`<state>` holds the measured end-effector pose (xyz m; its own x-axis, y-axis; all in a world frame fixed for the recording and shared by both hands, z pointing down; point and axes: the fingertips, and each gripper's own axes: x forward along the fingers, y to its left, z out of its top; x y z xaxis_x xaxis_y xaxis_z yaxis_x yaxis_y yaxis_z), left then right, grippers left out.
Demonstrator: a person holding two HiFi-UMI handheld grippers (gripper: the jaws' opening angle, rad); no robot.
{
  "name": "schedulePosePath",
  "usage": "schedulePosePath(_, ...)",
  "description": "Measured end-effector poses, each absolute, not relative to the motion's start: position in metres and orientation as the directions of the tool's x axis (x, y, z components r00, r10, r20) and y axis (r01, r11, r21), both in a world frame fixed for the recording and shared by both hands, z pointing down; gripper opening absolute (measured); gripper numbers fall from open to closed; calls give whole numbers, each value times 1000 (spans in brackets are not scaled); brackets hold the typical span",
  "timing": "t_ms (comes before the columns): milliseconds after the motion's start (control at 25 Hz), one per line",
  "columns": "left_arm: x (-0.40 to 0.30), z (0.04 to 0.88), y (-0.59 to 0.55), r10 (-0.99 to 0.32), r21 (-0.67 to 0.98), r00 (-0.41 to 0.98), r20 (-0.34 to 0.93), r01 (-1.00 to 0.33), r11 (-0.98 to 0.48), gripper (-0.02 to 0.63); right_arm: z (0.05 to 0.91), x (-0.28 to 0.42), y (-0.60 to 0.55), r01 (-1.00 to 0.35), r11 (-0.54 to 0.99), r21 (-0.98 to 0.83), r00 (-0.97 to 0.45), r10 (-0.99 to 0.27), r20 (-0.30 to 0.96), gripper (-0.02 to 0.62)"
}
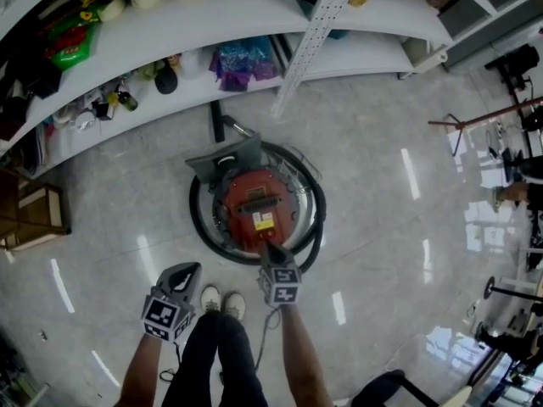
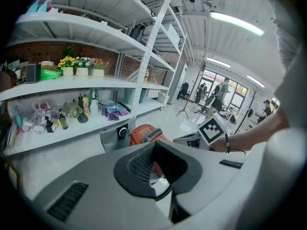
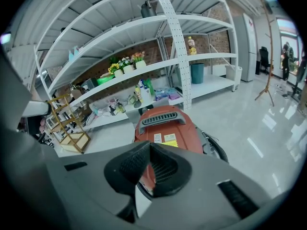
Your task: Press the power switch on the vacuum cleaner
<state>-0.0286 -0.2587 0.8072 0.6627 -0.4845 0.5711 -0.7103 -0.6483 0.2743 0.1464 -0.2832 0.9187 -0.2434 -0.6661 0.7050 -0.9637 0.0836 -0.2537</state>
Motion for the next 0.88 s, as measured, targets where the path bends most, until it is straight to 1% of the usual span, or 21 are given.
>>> schedulePosePath(320,-23,767,-255,-498,257,676,542,-698,-668,6,884,146,-270,-961,70,-267,-240,-685,688,12)
schedulePosePath(880,-13,691,-245,-519,222,700,491,-676,-702,6,794,159,-247,-965,35,-260,-200,-742,640,12)
